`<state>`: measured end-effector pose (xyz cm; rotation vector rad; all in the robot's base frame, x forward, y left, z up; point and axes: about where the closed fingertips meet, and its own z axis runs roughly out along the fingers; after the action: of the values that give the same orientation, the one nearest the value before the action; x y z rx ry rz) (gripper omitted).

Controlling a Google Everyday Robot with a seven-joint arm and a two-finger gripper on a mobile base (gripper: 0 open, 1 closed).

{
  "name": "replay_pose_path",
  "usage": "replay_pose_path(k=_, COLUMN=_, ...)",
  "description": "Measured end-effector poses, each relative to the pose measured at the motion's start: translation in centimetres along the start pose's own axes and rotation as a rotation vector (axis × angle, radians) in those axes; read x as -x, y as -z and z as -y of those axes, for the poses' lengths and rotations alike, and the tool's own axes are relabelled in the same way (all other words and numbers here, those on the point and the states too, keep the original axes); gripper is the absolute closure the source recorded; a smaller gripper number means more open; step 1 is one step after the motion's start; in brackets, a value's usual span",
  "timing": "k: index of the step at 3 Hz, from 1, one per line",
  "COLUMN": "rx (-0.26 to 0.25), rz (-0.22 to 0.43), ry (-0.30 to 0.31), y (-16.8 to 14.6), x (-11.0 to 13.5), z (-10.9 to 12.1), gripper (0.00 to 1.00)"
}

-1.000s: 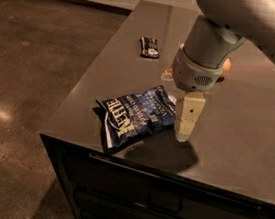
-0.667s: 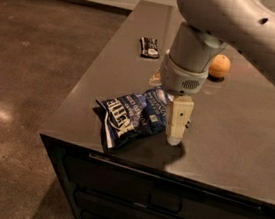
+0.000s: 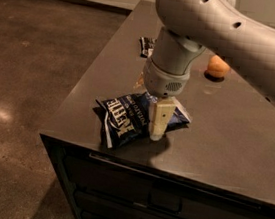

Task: Move blue chip bag near rxbar chocolate

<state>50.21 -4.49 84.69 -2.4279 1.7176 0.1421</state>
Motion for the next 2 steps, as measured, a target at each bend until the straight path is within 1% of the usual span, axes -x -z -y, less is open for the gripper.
replay_pose_path(k=1, rx=-0.011, rz=-0.017, ry=0.016, y=0.4, x=0.2, z=0.7, gripper=0.43)
replay_pose_path(k=2, rx=-0.068, rz=-0.051, ry=-0.028, y=2.0, x=-0.5, z=2.0, gripper=0.65)
